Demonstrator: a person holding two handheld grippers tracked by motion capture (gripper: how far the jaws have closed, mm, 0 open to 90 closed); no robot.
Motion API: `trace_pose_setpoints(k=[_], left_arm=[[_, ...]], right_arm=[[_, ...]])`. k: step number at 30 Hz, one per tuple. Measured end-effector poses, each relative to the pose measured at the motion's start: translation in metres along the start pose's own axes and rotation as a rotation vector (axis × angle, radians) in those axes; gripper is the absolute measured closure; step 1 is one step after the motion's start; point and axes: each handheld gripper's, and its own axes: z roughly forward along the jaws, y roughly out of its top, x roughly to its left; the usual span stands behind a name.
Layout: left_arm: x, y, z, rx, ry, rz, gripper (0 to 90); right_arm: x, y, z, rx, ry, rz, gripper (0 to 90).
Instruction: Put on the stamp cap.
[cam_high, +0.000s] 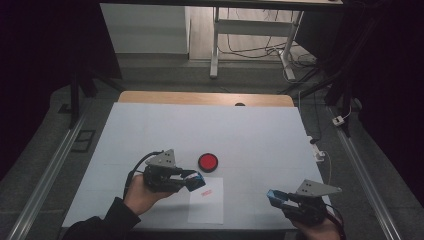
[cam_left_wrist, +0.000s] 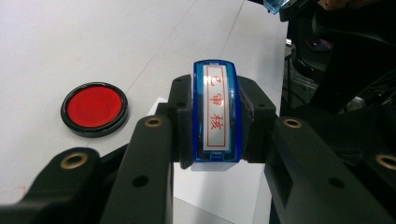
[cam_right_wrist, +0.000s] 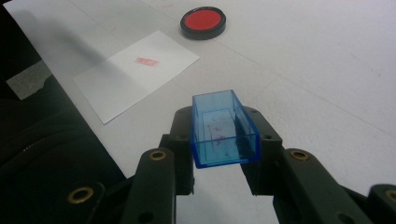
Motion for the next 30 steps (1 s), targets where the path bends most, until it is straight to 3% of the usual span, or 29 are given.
trace_pose_setpoints(k=[14, 30], left_arm=[[0.001, 0.001, 0.002, 0.012, -0.009, 0.033, 70.2], [0.002, 0.003, 0.001, 0.011, -0.010, 0.057, 70.2]], right_arm=[[0.009, 0.010, 0.008, -0.022, 0.060, -0.025, 67.6], [0.017, 0.022, 0.028, -0.003, 0.138, -0.098, 67.6]])
